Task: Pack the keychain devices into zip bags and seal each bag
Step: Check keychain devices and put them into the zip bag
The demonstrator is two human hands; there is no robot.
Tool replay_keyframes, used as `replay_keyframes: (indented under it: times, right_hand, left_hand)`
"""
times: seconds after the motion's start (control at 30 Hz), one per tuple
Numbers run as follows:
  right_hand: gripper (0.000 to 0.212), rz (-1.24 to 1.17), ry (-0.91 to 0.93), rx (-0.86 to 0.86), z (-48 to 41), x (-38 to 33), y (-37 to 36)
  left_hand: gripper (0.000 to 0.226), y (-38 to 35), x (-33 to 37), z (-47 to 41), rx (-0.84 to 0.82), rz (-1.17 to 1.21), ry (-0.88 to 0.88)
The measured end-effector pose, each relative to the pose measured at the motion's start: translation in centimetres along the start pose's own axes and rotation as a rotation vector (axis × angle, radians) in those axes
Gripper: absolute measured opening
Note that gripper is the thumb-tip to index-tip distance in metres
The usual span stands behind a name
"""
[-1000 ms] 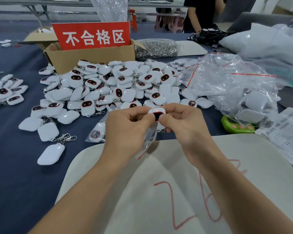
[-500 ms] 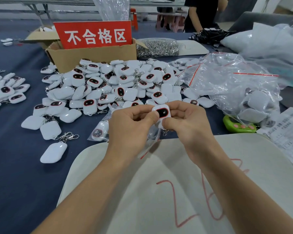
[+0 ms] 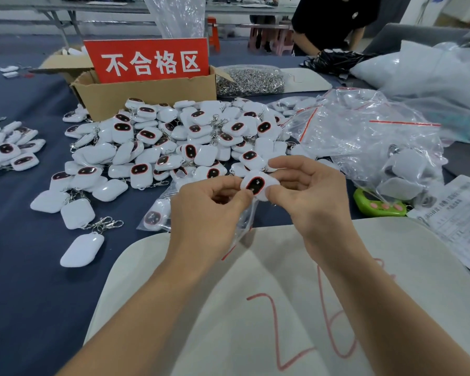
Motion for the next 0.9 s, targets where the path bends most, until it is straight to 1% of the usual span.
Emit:
replay_keyframes:
  times: [0.03,0.07,0.13,0.17,0.23,0.3,0.4,0.47,0.5,0.57,0.6,0.67,0.73,0.83,0.87,0.9]
  right_hand:
    - [0.037,0.032,0.031,0.024,-0.1,0.0,0.0]
    - [0.038,0.083,0.077,0.041,0.0,0.0,0.0]
    - [0.042,0.197,0.183,0.056,0.2,0.0,-0.3]
    - [0.043,0.24,0.228,0.058,0.4,0.0,-0.4]
    - [0.044,0.292,0.285,0.062,0.5,-0.1,-0.5]
    - [0.045,0.3,0.314,0.062,0.6,-0.1,-0.4]
    - [0.047,0.296,0.336,0.059,0.6,-0.2,-0.4]
    - [0.044,0.289,0.341,0.064,0.6,-0.3,-0.4]
    - [0.043,0.308,0.348,0.066,0.6,-0.4,-0.3]
    - [0.051,0.403,0.39,0.025,0.8,-0.5,-0.1]
    - [0.058,0.445,0.415,-0.027,1.0,-0.4,-0.1]
    - [0.064,0.458,0.4,-0.126,1.2,-0.2,-0.3]
    - [0.06,0.428,0.372,-0.15,1.2,-0.1,-0.5]
    - [0.047,0.407,0.346,-0.124,1.1,0.3,-0.6]
    - [0.043,0.397,0.324,-0.118,1.1,0.3,-0.5]
    - [0.038,0.387,0.305,-0.114,1.0,0.3,-0.5]
  left_hand:
    - [0.015,0.0,0.0,0.2,0.027,-0.081,-0.004]
    - [0.013,0.0,0.0,0.4,0.056,-0.153,-0.015]
    - [0.026,0.0,0.2,0.7,0.079,-0.221,-0.076]
    - [0.03,0.0,0.3,0.7,0.075,-0.223,-0.108]
    - [0.028,0.2,0.3,0.6,0.07,-0.209,-0.121]
    - [0.029,0.3,0.3,0.5,0.068,-0.187,-0.098]
    - [0.037,0.4,0.5,0.4,0.058,-0.212,-0.138]
    - [0.032,0.3,0.3,0.3,0.054,-0.194,-0.15]
    - [0.025,0.2,0.2,0.3,0.04,-0.164,-0.144]
    - [0.008,-0.1,-0.2,0.1,0.001,-0.102,-0.1]
    - [0.006,-0.1,-0.4,0.0,-0.011,-0.063,-0.064]
    - [0.013,-0.1,-0.5,-0.2,-0.009,0.036,0.005]
    - [0.016,-0.1,-0.3,-0.2,-0.005,0.111,0.038]
    - [0.015,0.1,0.1,-0.1,0.013,0.189,0.038]
    - [0.014,0.2,0.3,0.1,0.016,0.187,0.031]
    - [0.019,0.2,0.3,0.2,0.019,0.154,0.016]
Point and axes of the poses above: each hand's wrist, its own z-axis away from the middle knuckle, its own y-axis out of the back of the hand, x = y × z, the point moved 1 cm from there along -z, towards the middle knuckle, and after that the axes turned 1 degree about y, right-handed, at the moved point
